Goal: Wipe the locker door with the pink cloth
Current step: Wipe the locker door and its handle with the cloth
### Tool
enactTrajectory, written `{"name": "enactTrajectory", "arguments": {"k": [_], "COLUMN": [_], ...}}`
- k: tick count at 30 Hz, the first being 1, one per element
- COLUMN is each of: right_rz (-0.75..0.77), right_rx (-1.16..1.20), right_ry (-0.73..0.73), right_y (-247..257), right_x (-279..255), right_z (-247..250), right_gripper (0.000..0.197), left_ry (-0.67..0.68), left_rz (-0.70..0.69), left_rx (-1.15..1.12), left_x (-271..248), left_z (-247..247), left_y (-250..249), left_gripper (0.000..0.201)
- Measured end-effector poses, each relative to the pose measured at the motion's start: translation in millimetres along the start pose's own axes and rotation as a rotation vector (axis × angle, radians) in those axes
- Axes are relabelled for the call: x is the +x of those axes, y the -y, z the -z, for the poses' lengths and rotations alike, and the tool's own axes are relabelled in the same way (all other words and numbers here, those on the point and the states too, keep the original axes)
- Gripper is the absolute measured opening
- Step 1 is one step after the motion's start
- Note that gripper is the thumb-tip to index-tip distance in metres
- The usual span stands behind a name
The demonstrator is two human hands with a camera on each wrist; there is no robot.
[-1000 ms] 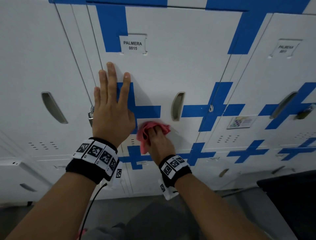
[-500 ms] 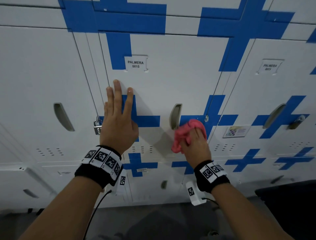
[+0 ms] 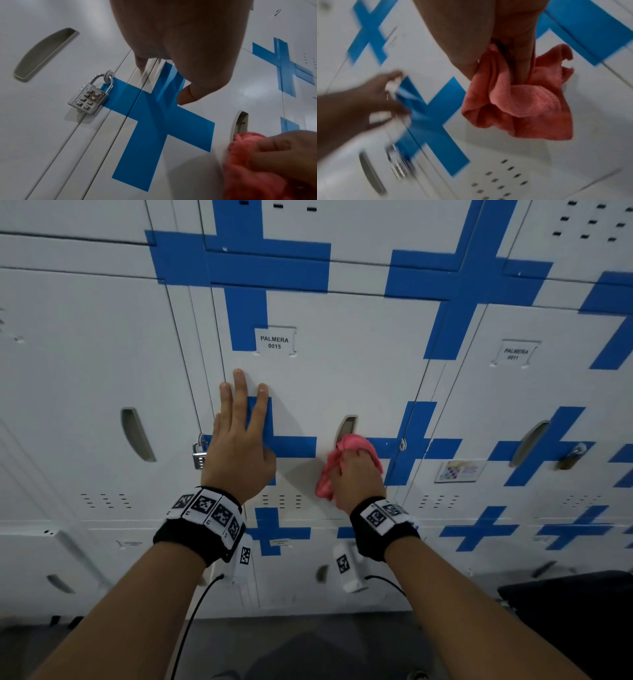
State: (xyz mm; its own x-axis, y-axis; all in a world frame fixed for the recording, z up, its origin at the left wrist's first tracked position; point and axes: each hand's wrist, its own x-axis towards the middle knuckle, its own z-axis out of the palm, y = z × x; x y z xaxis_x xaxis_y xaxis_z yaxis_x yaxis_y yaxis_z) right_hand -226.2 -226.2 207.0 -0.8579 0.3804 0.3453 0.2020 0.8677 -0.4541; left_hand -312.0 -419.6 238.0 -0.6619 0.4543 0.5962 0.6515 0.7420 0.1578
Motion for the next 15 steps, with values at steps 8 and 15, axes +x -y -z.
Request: {"name": "enactTrajectory", "arguments": {"k": [8,15], "right_rz": [-0.169,-0.031], "right_rx": [0.529,0.38], "right_ry": [-0.248,-0.319], "right_y": [34.4,16.9], "right_x": [10.3,3.7], "right_z": [22.5,5.5], "right_gripper": [0.022,0.031], "left_ry": [0.141,0.153], "left_rz": [-0.002,0.015], "left_rx": [0.017,0.014], "left_x": [-0.7,-2.7], "left_z": [18.4,20.0], "left_y": [5.5,2.4], "left_gripper": [0.095,0.094]}}
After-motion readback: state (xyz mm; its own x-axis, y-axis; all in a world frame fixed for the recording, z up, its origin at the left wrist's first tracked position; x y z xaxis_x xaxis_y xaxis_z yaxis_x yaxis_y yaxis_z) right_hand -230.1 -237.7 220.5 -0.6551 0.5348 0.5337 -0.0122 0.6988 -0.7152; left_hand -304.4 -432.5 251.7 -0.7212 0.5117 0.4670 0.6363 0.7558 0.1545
